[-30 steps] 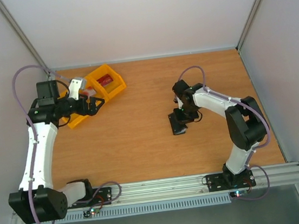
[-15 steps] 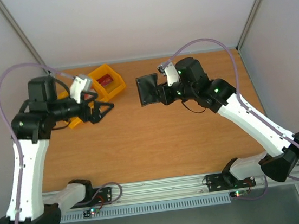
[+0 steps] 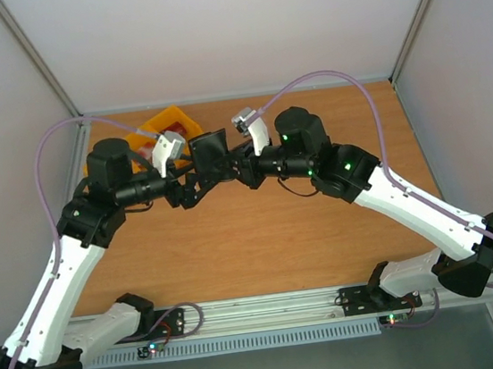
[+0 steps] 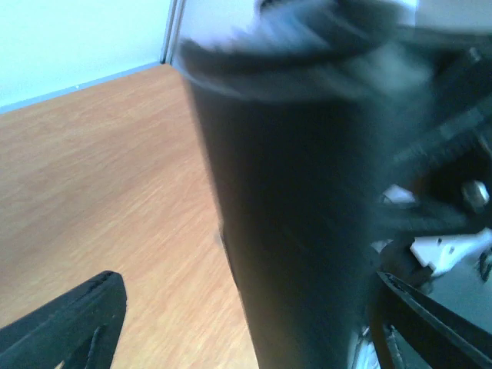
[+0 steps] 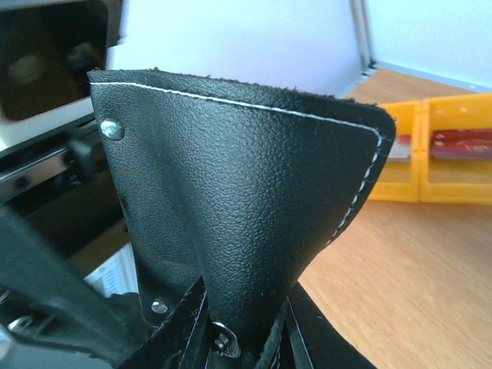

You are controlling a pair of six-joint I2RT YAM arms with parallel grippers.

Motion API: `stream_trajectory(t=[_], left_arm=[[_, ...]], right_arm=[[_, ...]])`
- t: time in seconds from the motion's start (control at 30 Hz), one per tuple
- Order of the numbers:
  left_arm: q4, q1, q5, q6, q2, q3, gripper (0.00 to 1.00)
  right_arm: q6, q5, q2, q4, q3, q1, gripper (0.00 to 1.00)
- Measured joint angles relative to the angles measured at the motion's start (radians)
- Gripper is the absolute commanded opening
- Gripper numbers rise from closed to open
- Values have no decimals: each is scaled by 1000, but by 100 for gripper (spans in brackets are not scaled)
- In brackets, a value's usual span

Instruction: Take the credit cards out of the card holder

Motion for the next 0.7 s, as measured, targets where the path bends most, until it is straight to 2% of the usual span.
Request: stream_trajectory(t=[0.07,0.2,0.23,0.27,0.3,0.4,0.43,0.47,0.7], left_arm=[[48,0,-1,-24,13,-2,58],[101,-6,22,-40,17,-15,11],[113,-9,34,-45,13,-24,2],[122,-11,37,-54,6,-32,1],[132,-10,37,-58,-3,-47,0],[150,-8,40,-79,-26,-78,0],[150,-9,40,-81,-30,-82,0],[147,-9,29,-84,-34,-87,0],[132,-8,-133,-77,-41,-98,0]], right_arm=[[-10,-19,0,24,-3,11,6],[-43,-35,1,49,-11,6,6],[-53,-36,1,50,-13,6,7],[-64,-37,1,50,-16,5,11],[-76,-40,-1,48,-17,4,19],[-105,-44,-7,43,-27,7,58],[-112,-39,-11,37,-30,9,65],[-125,-34,-20,26,-33,9,68],[-204,57,-89,-59,-33,14,79]])
